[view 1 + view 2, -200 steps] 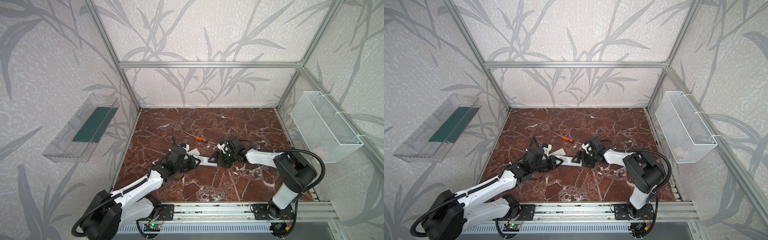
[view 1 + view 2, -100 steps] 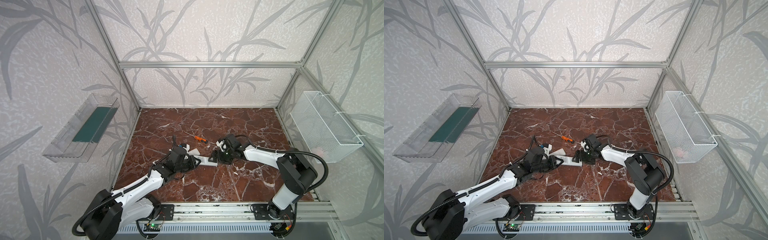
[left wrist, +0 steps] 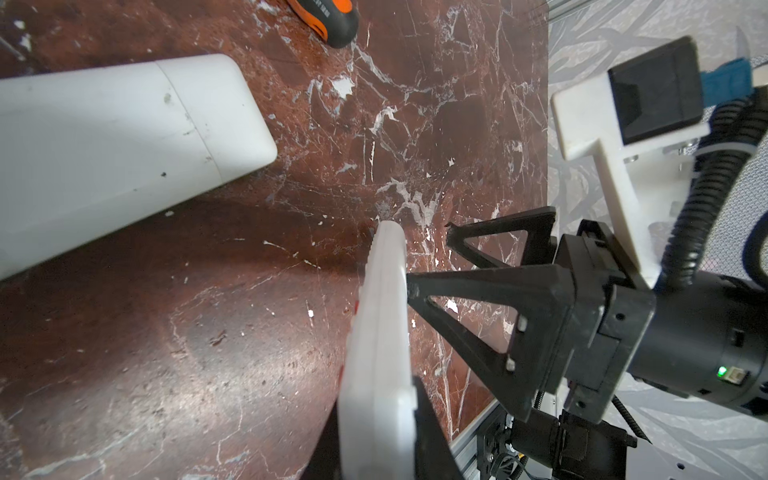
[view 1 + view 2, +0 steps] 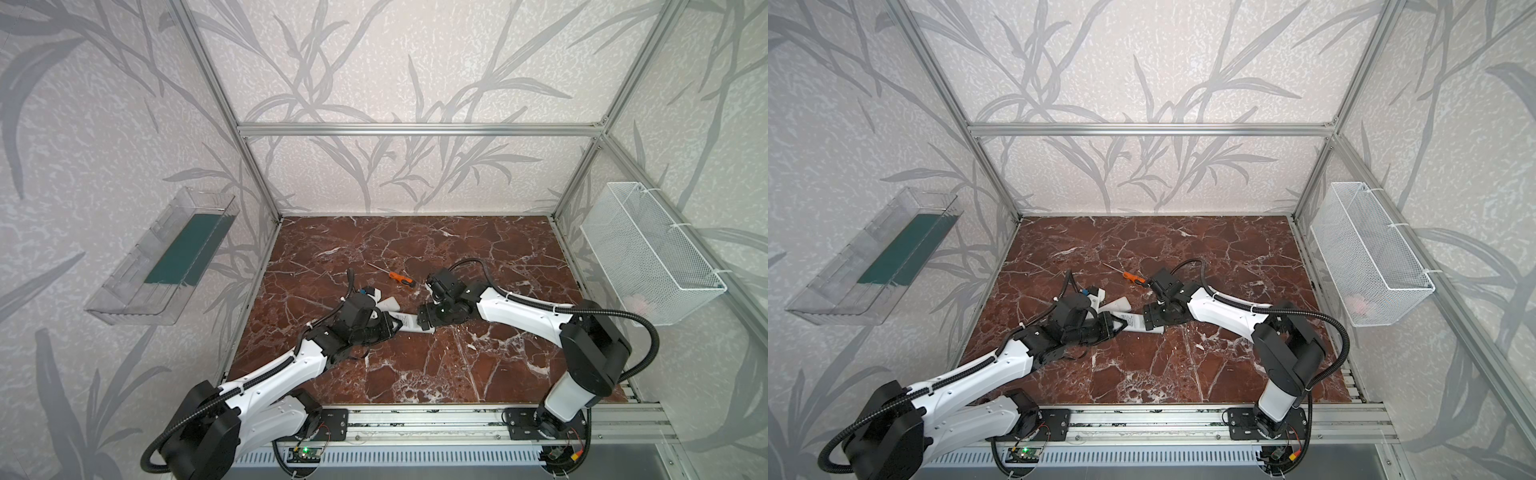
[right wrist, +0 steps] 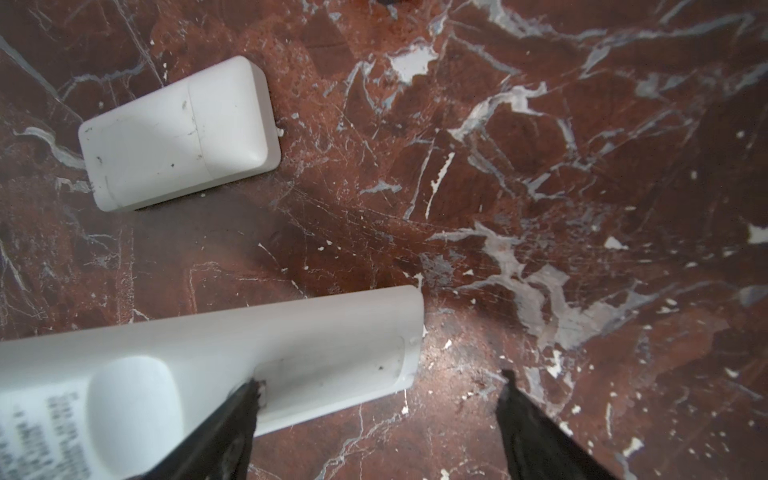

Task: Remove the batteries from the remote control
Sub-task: 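Push the battery cover away from the label with the right gripper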

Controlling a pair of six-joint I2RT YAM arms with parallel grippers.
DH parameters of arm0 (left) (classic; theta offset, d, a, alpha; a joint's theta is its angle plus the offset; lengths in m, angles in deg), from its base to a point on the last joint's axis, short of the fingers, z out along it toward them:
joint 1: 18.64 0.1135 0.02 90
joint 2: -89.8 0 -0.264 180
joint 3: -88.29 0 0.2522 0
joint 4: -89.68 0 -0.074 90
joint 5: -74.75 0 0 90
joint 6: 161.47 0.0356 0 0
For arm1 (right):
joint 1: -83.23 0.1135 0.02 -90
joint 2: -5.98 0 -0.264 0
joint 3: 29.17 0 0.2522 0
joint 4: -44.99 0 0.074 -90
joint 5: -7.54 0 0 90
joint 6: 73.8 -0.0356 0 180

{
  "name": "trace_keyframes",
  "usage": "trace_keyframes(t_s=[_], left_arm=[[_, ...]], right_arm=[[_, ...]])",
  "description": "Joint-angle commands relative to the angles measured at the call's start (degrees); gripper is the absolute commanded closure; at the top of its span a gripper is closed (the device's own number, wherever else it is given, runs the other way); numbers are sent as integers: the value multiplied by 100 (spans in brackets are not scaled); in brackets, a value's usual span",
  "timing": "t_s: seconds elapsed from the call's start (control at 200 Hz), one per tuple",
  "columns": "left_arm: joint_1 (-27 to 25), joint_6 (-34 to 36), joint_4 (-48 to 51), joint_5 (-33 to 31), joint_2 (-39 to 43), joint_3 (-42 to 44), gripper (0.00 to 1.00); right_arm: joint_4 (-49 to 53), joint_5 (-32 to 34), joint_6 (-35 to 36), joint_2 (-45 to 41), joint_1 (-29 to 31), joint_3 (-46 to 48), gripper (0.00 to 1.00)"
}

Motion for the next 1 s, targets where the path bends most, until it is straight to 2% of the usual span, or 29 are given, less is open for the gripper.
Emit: trace_keyframes(t_s=[0.0, 0.175, 0.415, 0.67, 0.83, 0.995], left_arm=[[-91, 336, 685, -180, 54, -197, 100], [-109, 361, 754, -216, -25, -261, 100], [-114, 387, 766, -205, -114, -322, 100], [-110, 338, 553, -118, -253, -279, 100], [-115, 317, 436, -48, -370, -279, 100], [-118, 301, 404, -24, -397, -289, 100]], right_arm=[[1037, 710, 104, 171, 41, 260, 12], [1316, 852, 125, -256, -170, 370, 11], [1501, 571, 163, -1172, -614, 613, 11], [1490, -234, 233, -2033, -1149, 900, 10], [444, -1137, 312, -2535, -1260, 1395, 9], [-32, -1990, 192, -2137, -1202, 1373, 11]])
